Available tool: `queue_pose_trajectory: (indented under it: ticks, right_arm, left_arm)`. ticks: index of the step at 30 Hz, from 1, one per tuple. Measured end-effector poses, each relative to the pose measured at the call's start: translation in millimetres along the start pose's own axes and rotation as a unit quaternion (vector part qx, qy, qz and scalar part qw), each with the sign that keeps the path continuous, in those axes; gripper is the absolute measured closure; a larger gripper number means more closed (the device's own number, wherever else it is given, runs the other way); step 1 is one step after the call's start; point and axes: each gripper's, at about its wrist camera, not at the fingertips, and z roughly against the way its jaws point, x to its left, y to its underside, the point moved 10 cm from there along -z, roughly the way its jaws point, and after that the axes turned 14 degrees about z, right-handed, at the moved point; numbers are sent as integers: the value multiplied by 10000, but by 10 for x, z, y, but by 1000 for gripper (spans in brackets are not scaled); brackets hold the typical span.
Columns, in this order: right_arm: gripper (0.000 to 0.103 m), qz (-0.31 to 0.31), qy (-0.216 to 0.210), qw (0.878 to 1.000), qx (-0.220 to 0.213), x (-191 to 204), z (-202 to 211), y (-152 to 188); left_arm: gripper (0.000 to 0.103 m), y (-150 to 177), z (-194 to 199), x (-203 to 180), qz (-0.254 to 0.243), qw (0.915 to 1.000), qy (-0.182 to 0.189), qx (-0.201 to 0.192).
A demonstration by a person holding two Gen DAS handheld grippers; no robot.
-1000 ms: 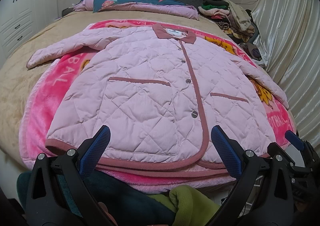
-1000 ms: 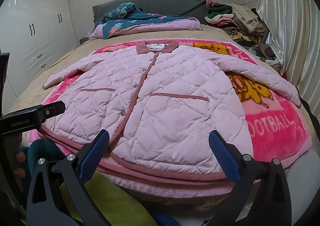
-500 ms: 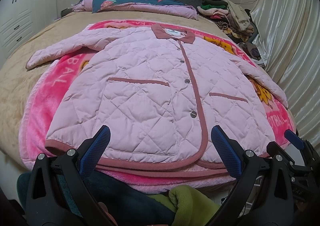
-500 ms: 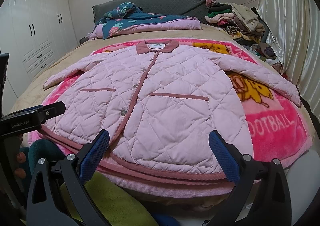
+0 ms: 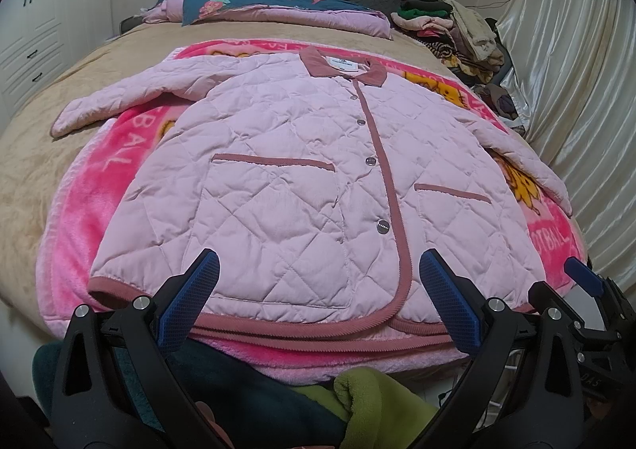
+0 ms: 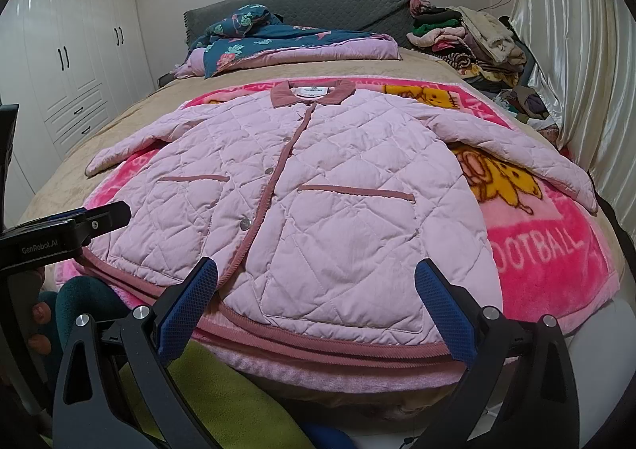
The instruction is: Fold large clothes
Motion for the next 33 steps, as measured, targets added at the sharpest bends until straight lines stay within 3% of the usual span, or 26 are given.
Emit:
queue_pose_trajectory:
  ticks: [21, 33]
  right_arm:
    - [4, -41, -65, 10000, -37, -78, -35, -83]
    - [4, -127, 47, 9999, -105, -400, -185, -393]
  left_arm:
    - [9, -24, 55, -168, 34, 10000, 77, 23]
    - [9, -355, -290, -228, 62, 9998, 28, 188]
